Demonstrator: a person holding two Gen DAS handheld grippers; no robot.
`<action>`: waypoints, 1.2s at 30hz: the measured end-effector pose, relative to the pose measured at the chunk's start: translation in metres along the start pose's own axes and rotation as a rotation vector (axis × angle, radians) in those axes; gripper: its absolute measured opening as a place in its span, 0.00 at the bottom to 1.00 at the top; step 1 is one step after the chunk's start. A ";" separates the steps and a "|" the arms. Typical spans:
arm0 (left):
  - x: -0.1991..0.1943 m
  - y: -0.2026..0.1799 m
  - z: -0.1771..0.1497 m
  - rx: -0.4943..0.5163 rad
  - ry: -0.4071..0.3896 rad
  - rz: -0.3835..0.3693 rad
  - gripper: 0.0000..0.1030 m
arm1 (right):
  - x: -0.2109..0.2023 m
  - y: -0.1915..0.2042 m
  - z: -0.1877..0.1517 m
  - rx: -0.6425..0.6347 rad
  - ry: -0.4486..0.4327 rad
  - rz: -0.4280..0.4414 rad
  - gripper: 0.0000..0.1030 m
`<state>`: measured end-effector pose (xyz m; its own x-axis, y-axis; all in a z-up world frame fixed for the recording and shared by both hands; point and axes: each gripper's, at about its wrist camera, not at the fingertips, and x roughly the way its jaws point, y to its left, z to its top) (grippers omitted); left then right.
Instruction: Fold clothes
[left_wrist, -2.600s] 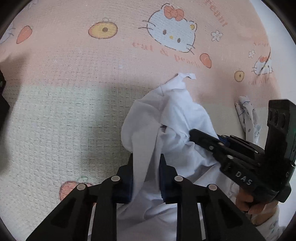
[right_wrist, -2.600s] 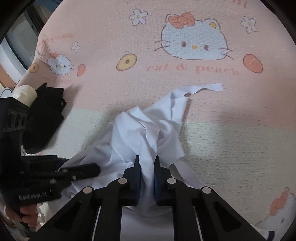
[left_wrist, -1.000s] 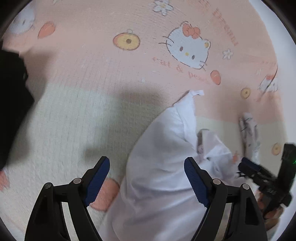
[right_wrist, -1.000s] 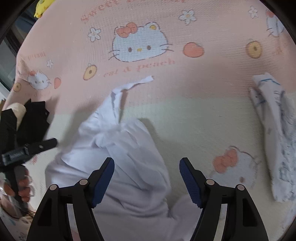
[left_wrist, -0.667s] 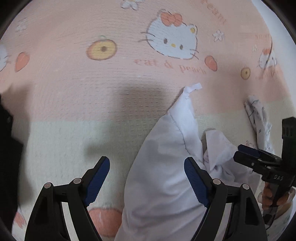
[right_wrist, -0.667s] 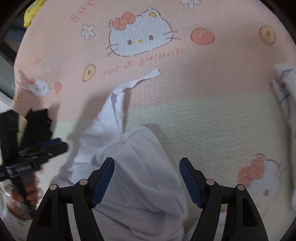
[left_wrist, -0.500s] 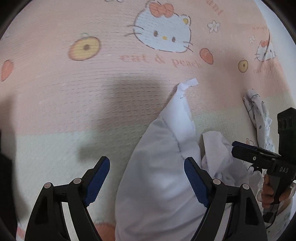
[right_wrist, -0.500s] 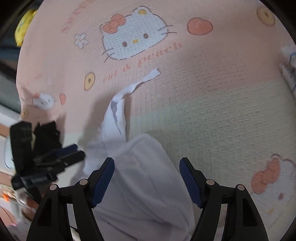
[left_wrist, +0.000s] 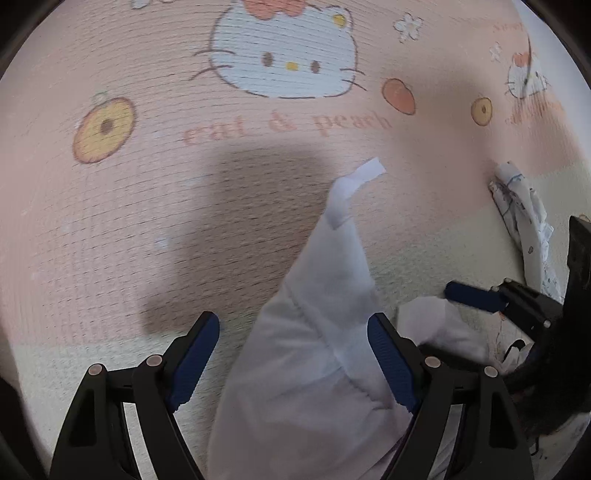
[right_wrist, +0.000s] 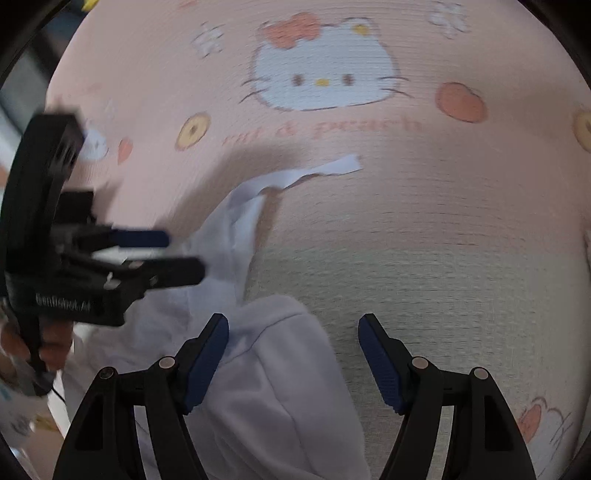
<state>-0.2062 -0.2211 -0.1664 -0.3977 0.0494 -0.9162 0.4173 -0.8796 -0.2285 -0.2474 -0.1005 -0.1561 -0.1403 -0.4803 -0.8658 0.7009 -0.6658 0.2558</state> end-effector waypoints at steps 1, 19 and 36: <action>0.002 -0.003 0.001 0.012 -0.003 0.009 0.79 | 0.003 0.003 -0.001 -0.016 0.005 -0.010 0.70; -0.001 -0.032 0.007 0.115 -0.070 0.170 0.11 | -0.015 0.028 -0.011 -0.202 -0.017 -0.271 0.11; -0.075 0.047 0.015 -0.140 -0.207 0.268 0.11 | -0.069 -0.077 0.005 0.123 -0.108 -0.470 0.10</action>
<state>-0.1688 -0.2735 -0.1032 -0.4100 -0.2830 -0.8671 0.6313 -0.7742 -0.0458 -0.2951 -0.0189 -0.1143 -0.4971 -0.1644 -0.8520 0.4581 -0.8836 -0.0969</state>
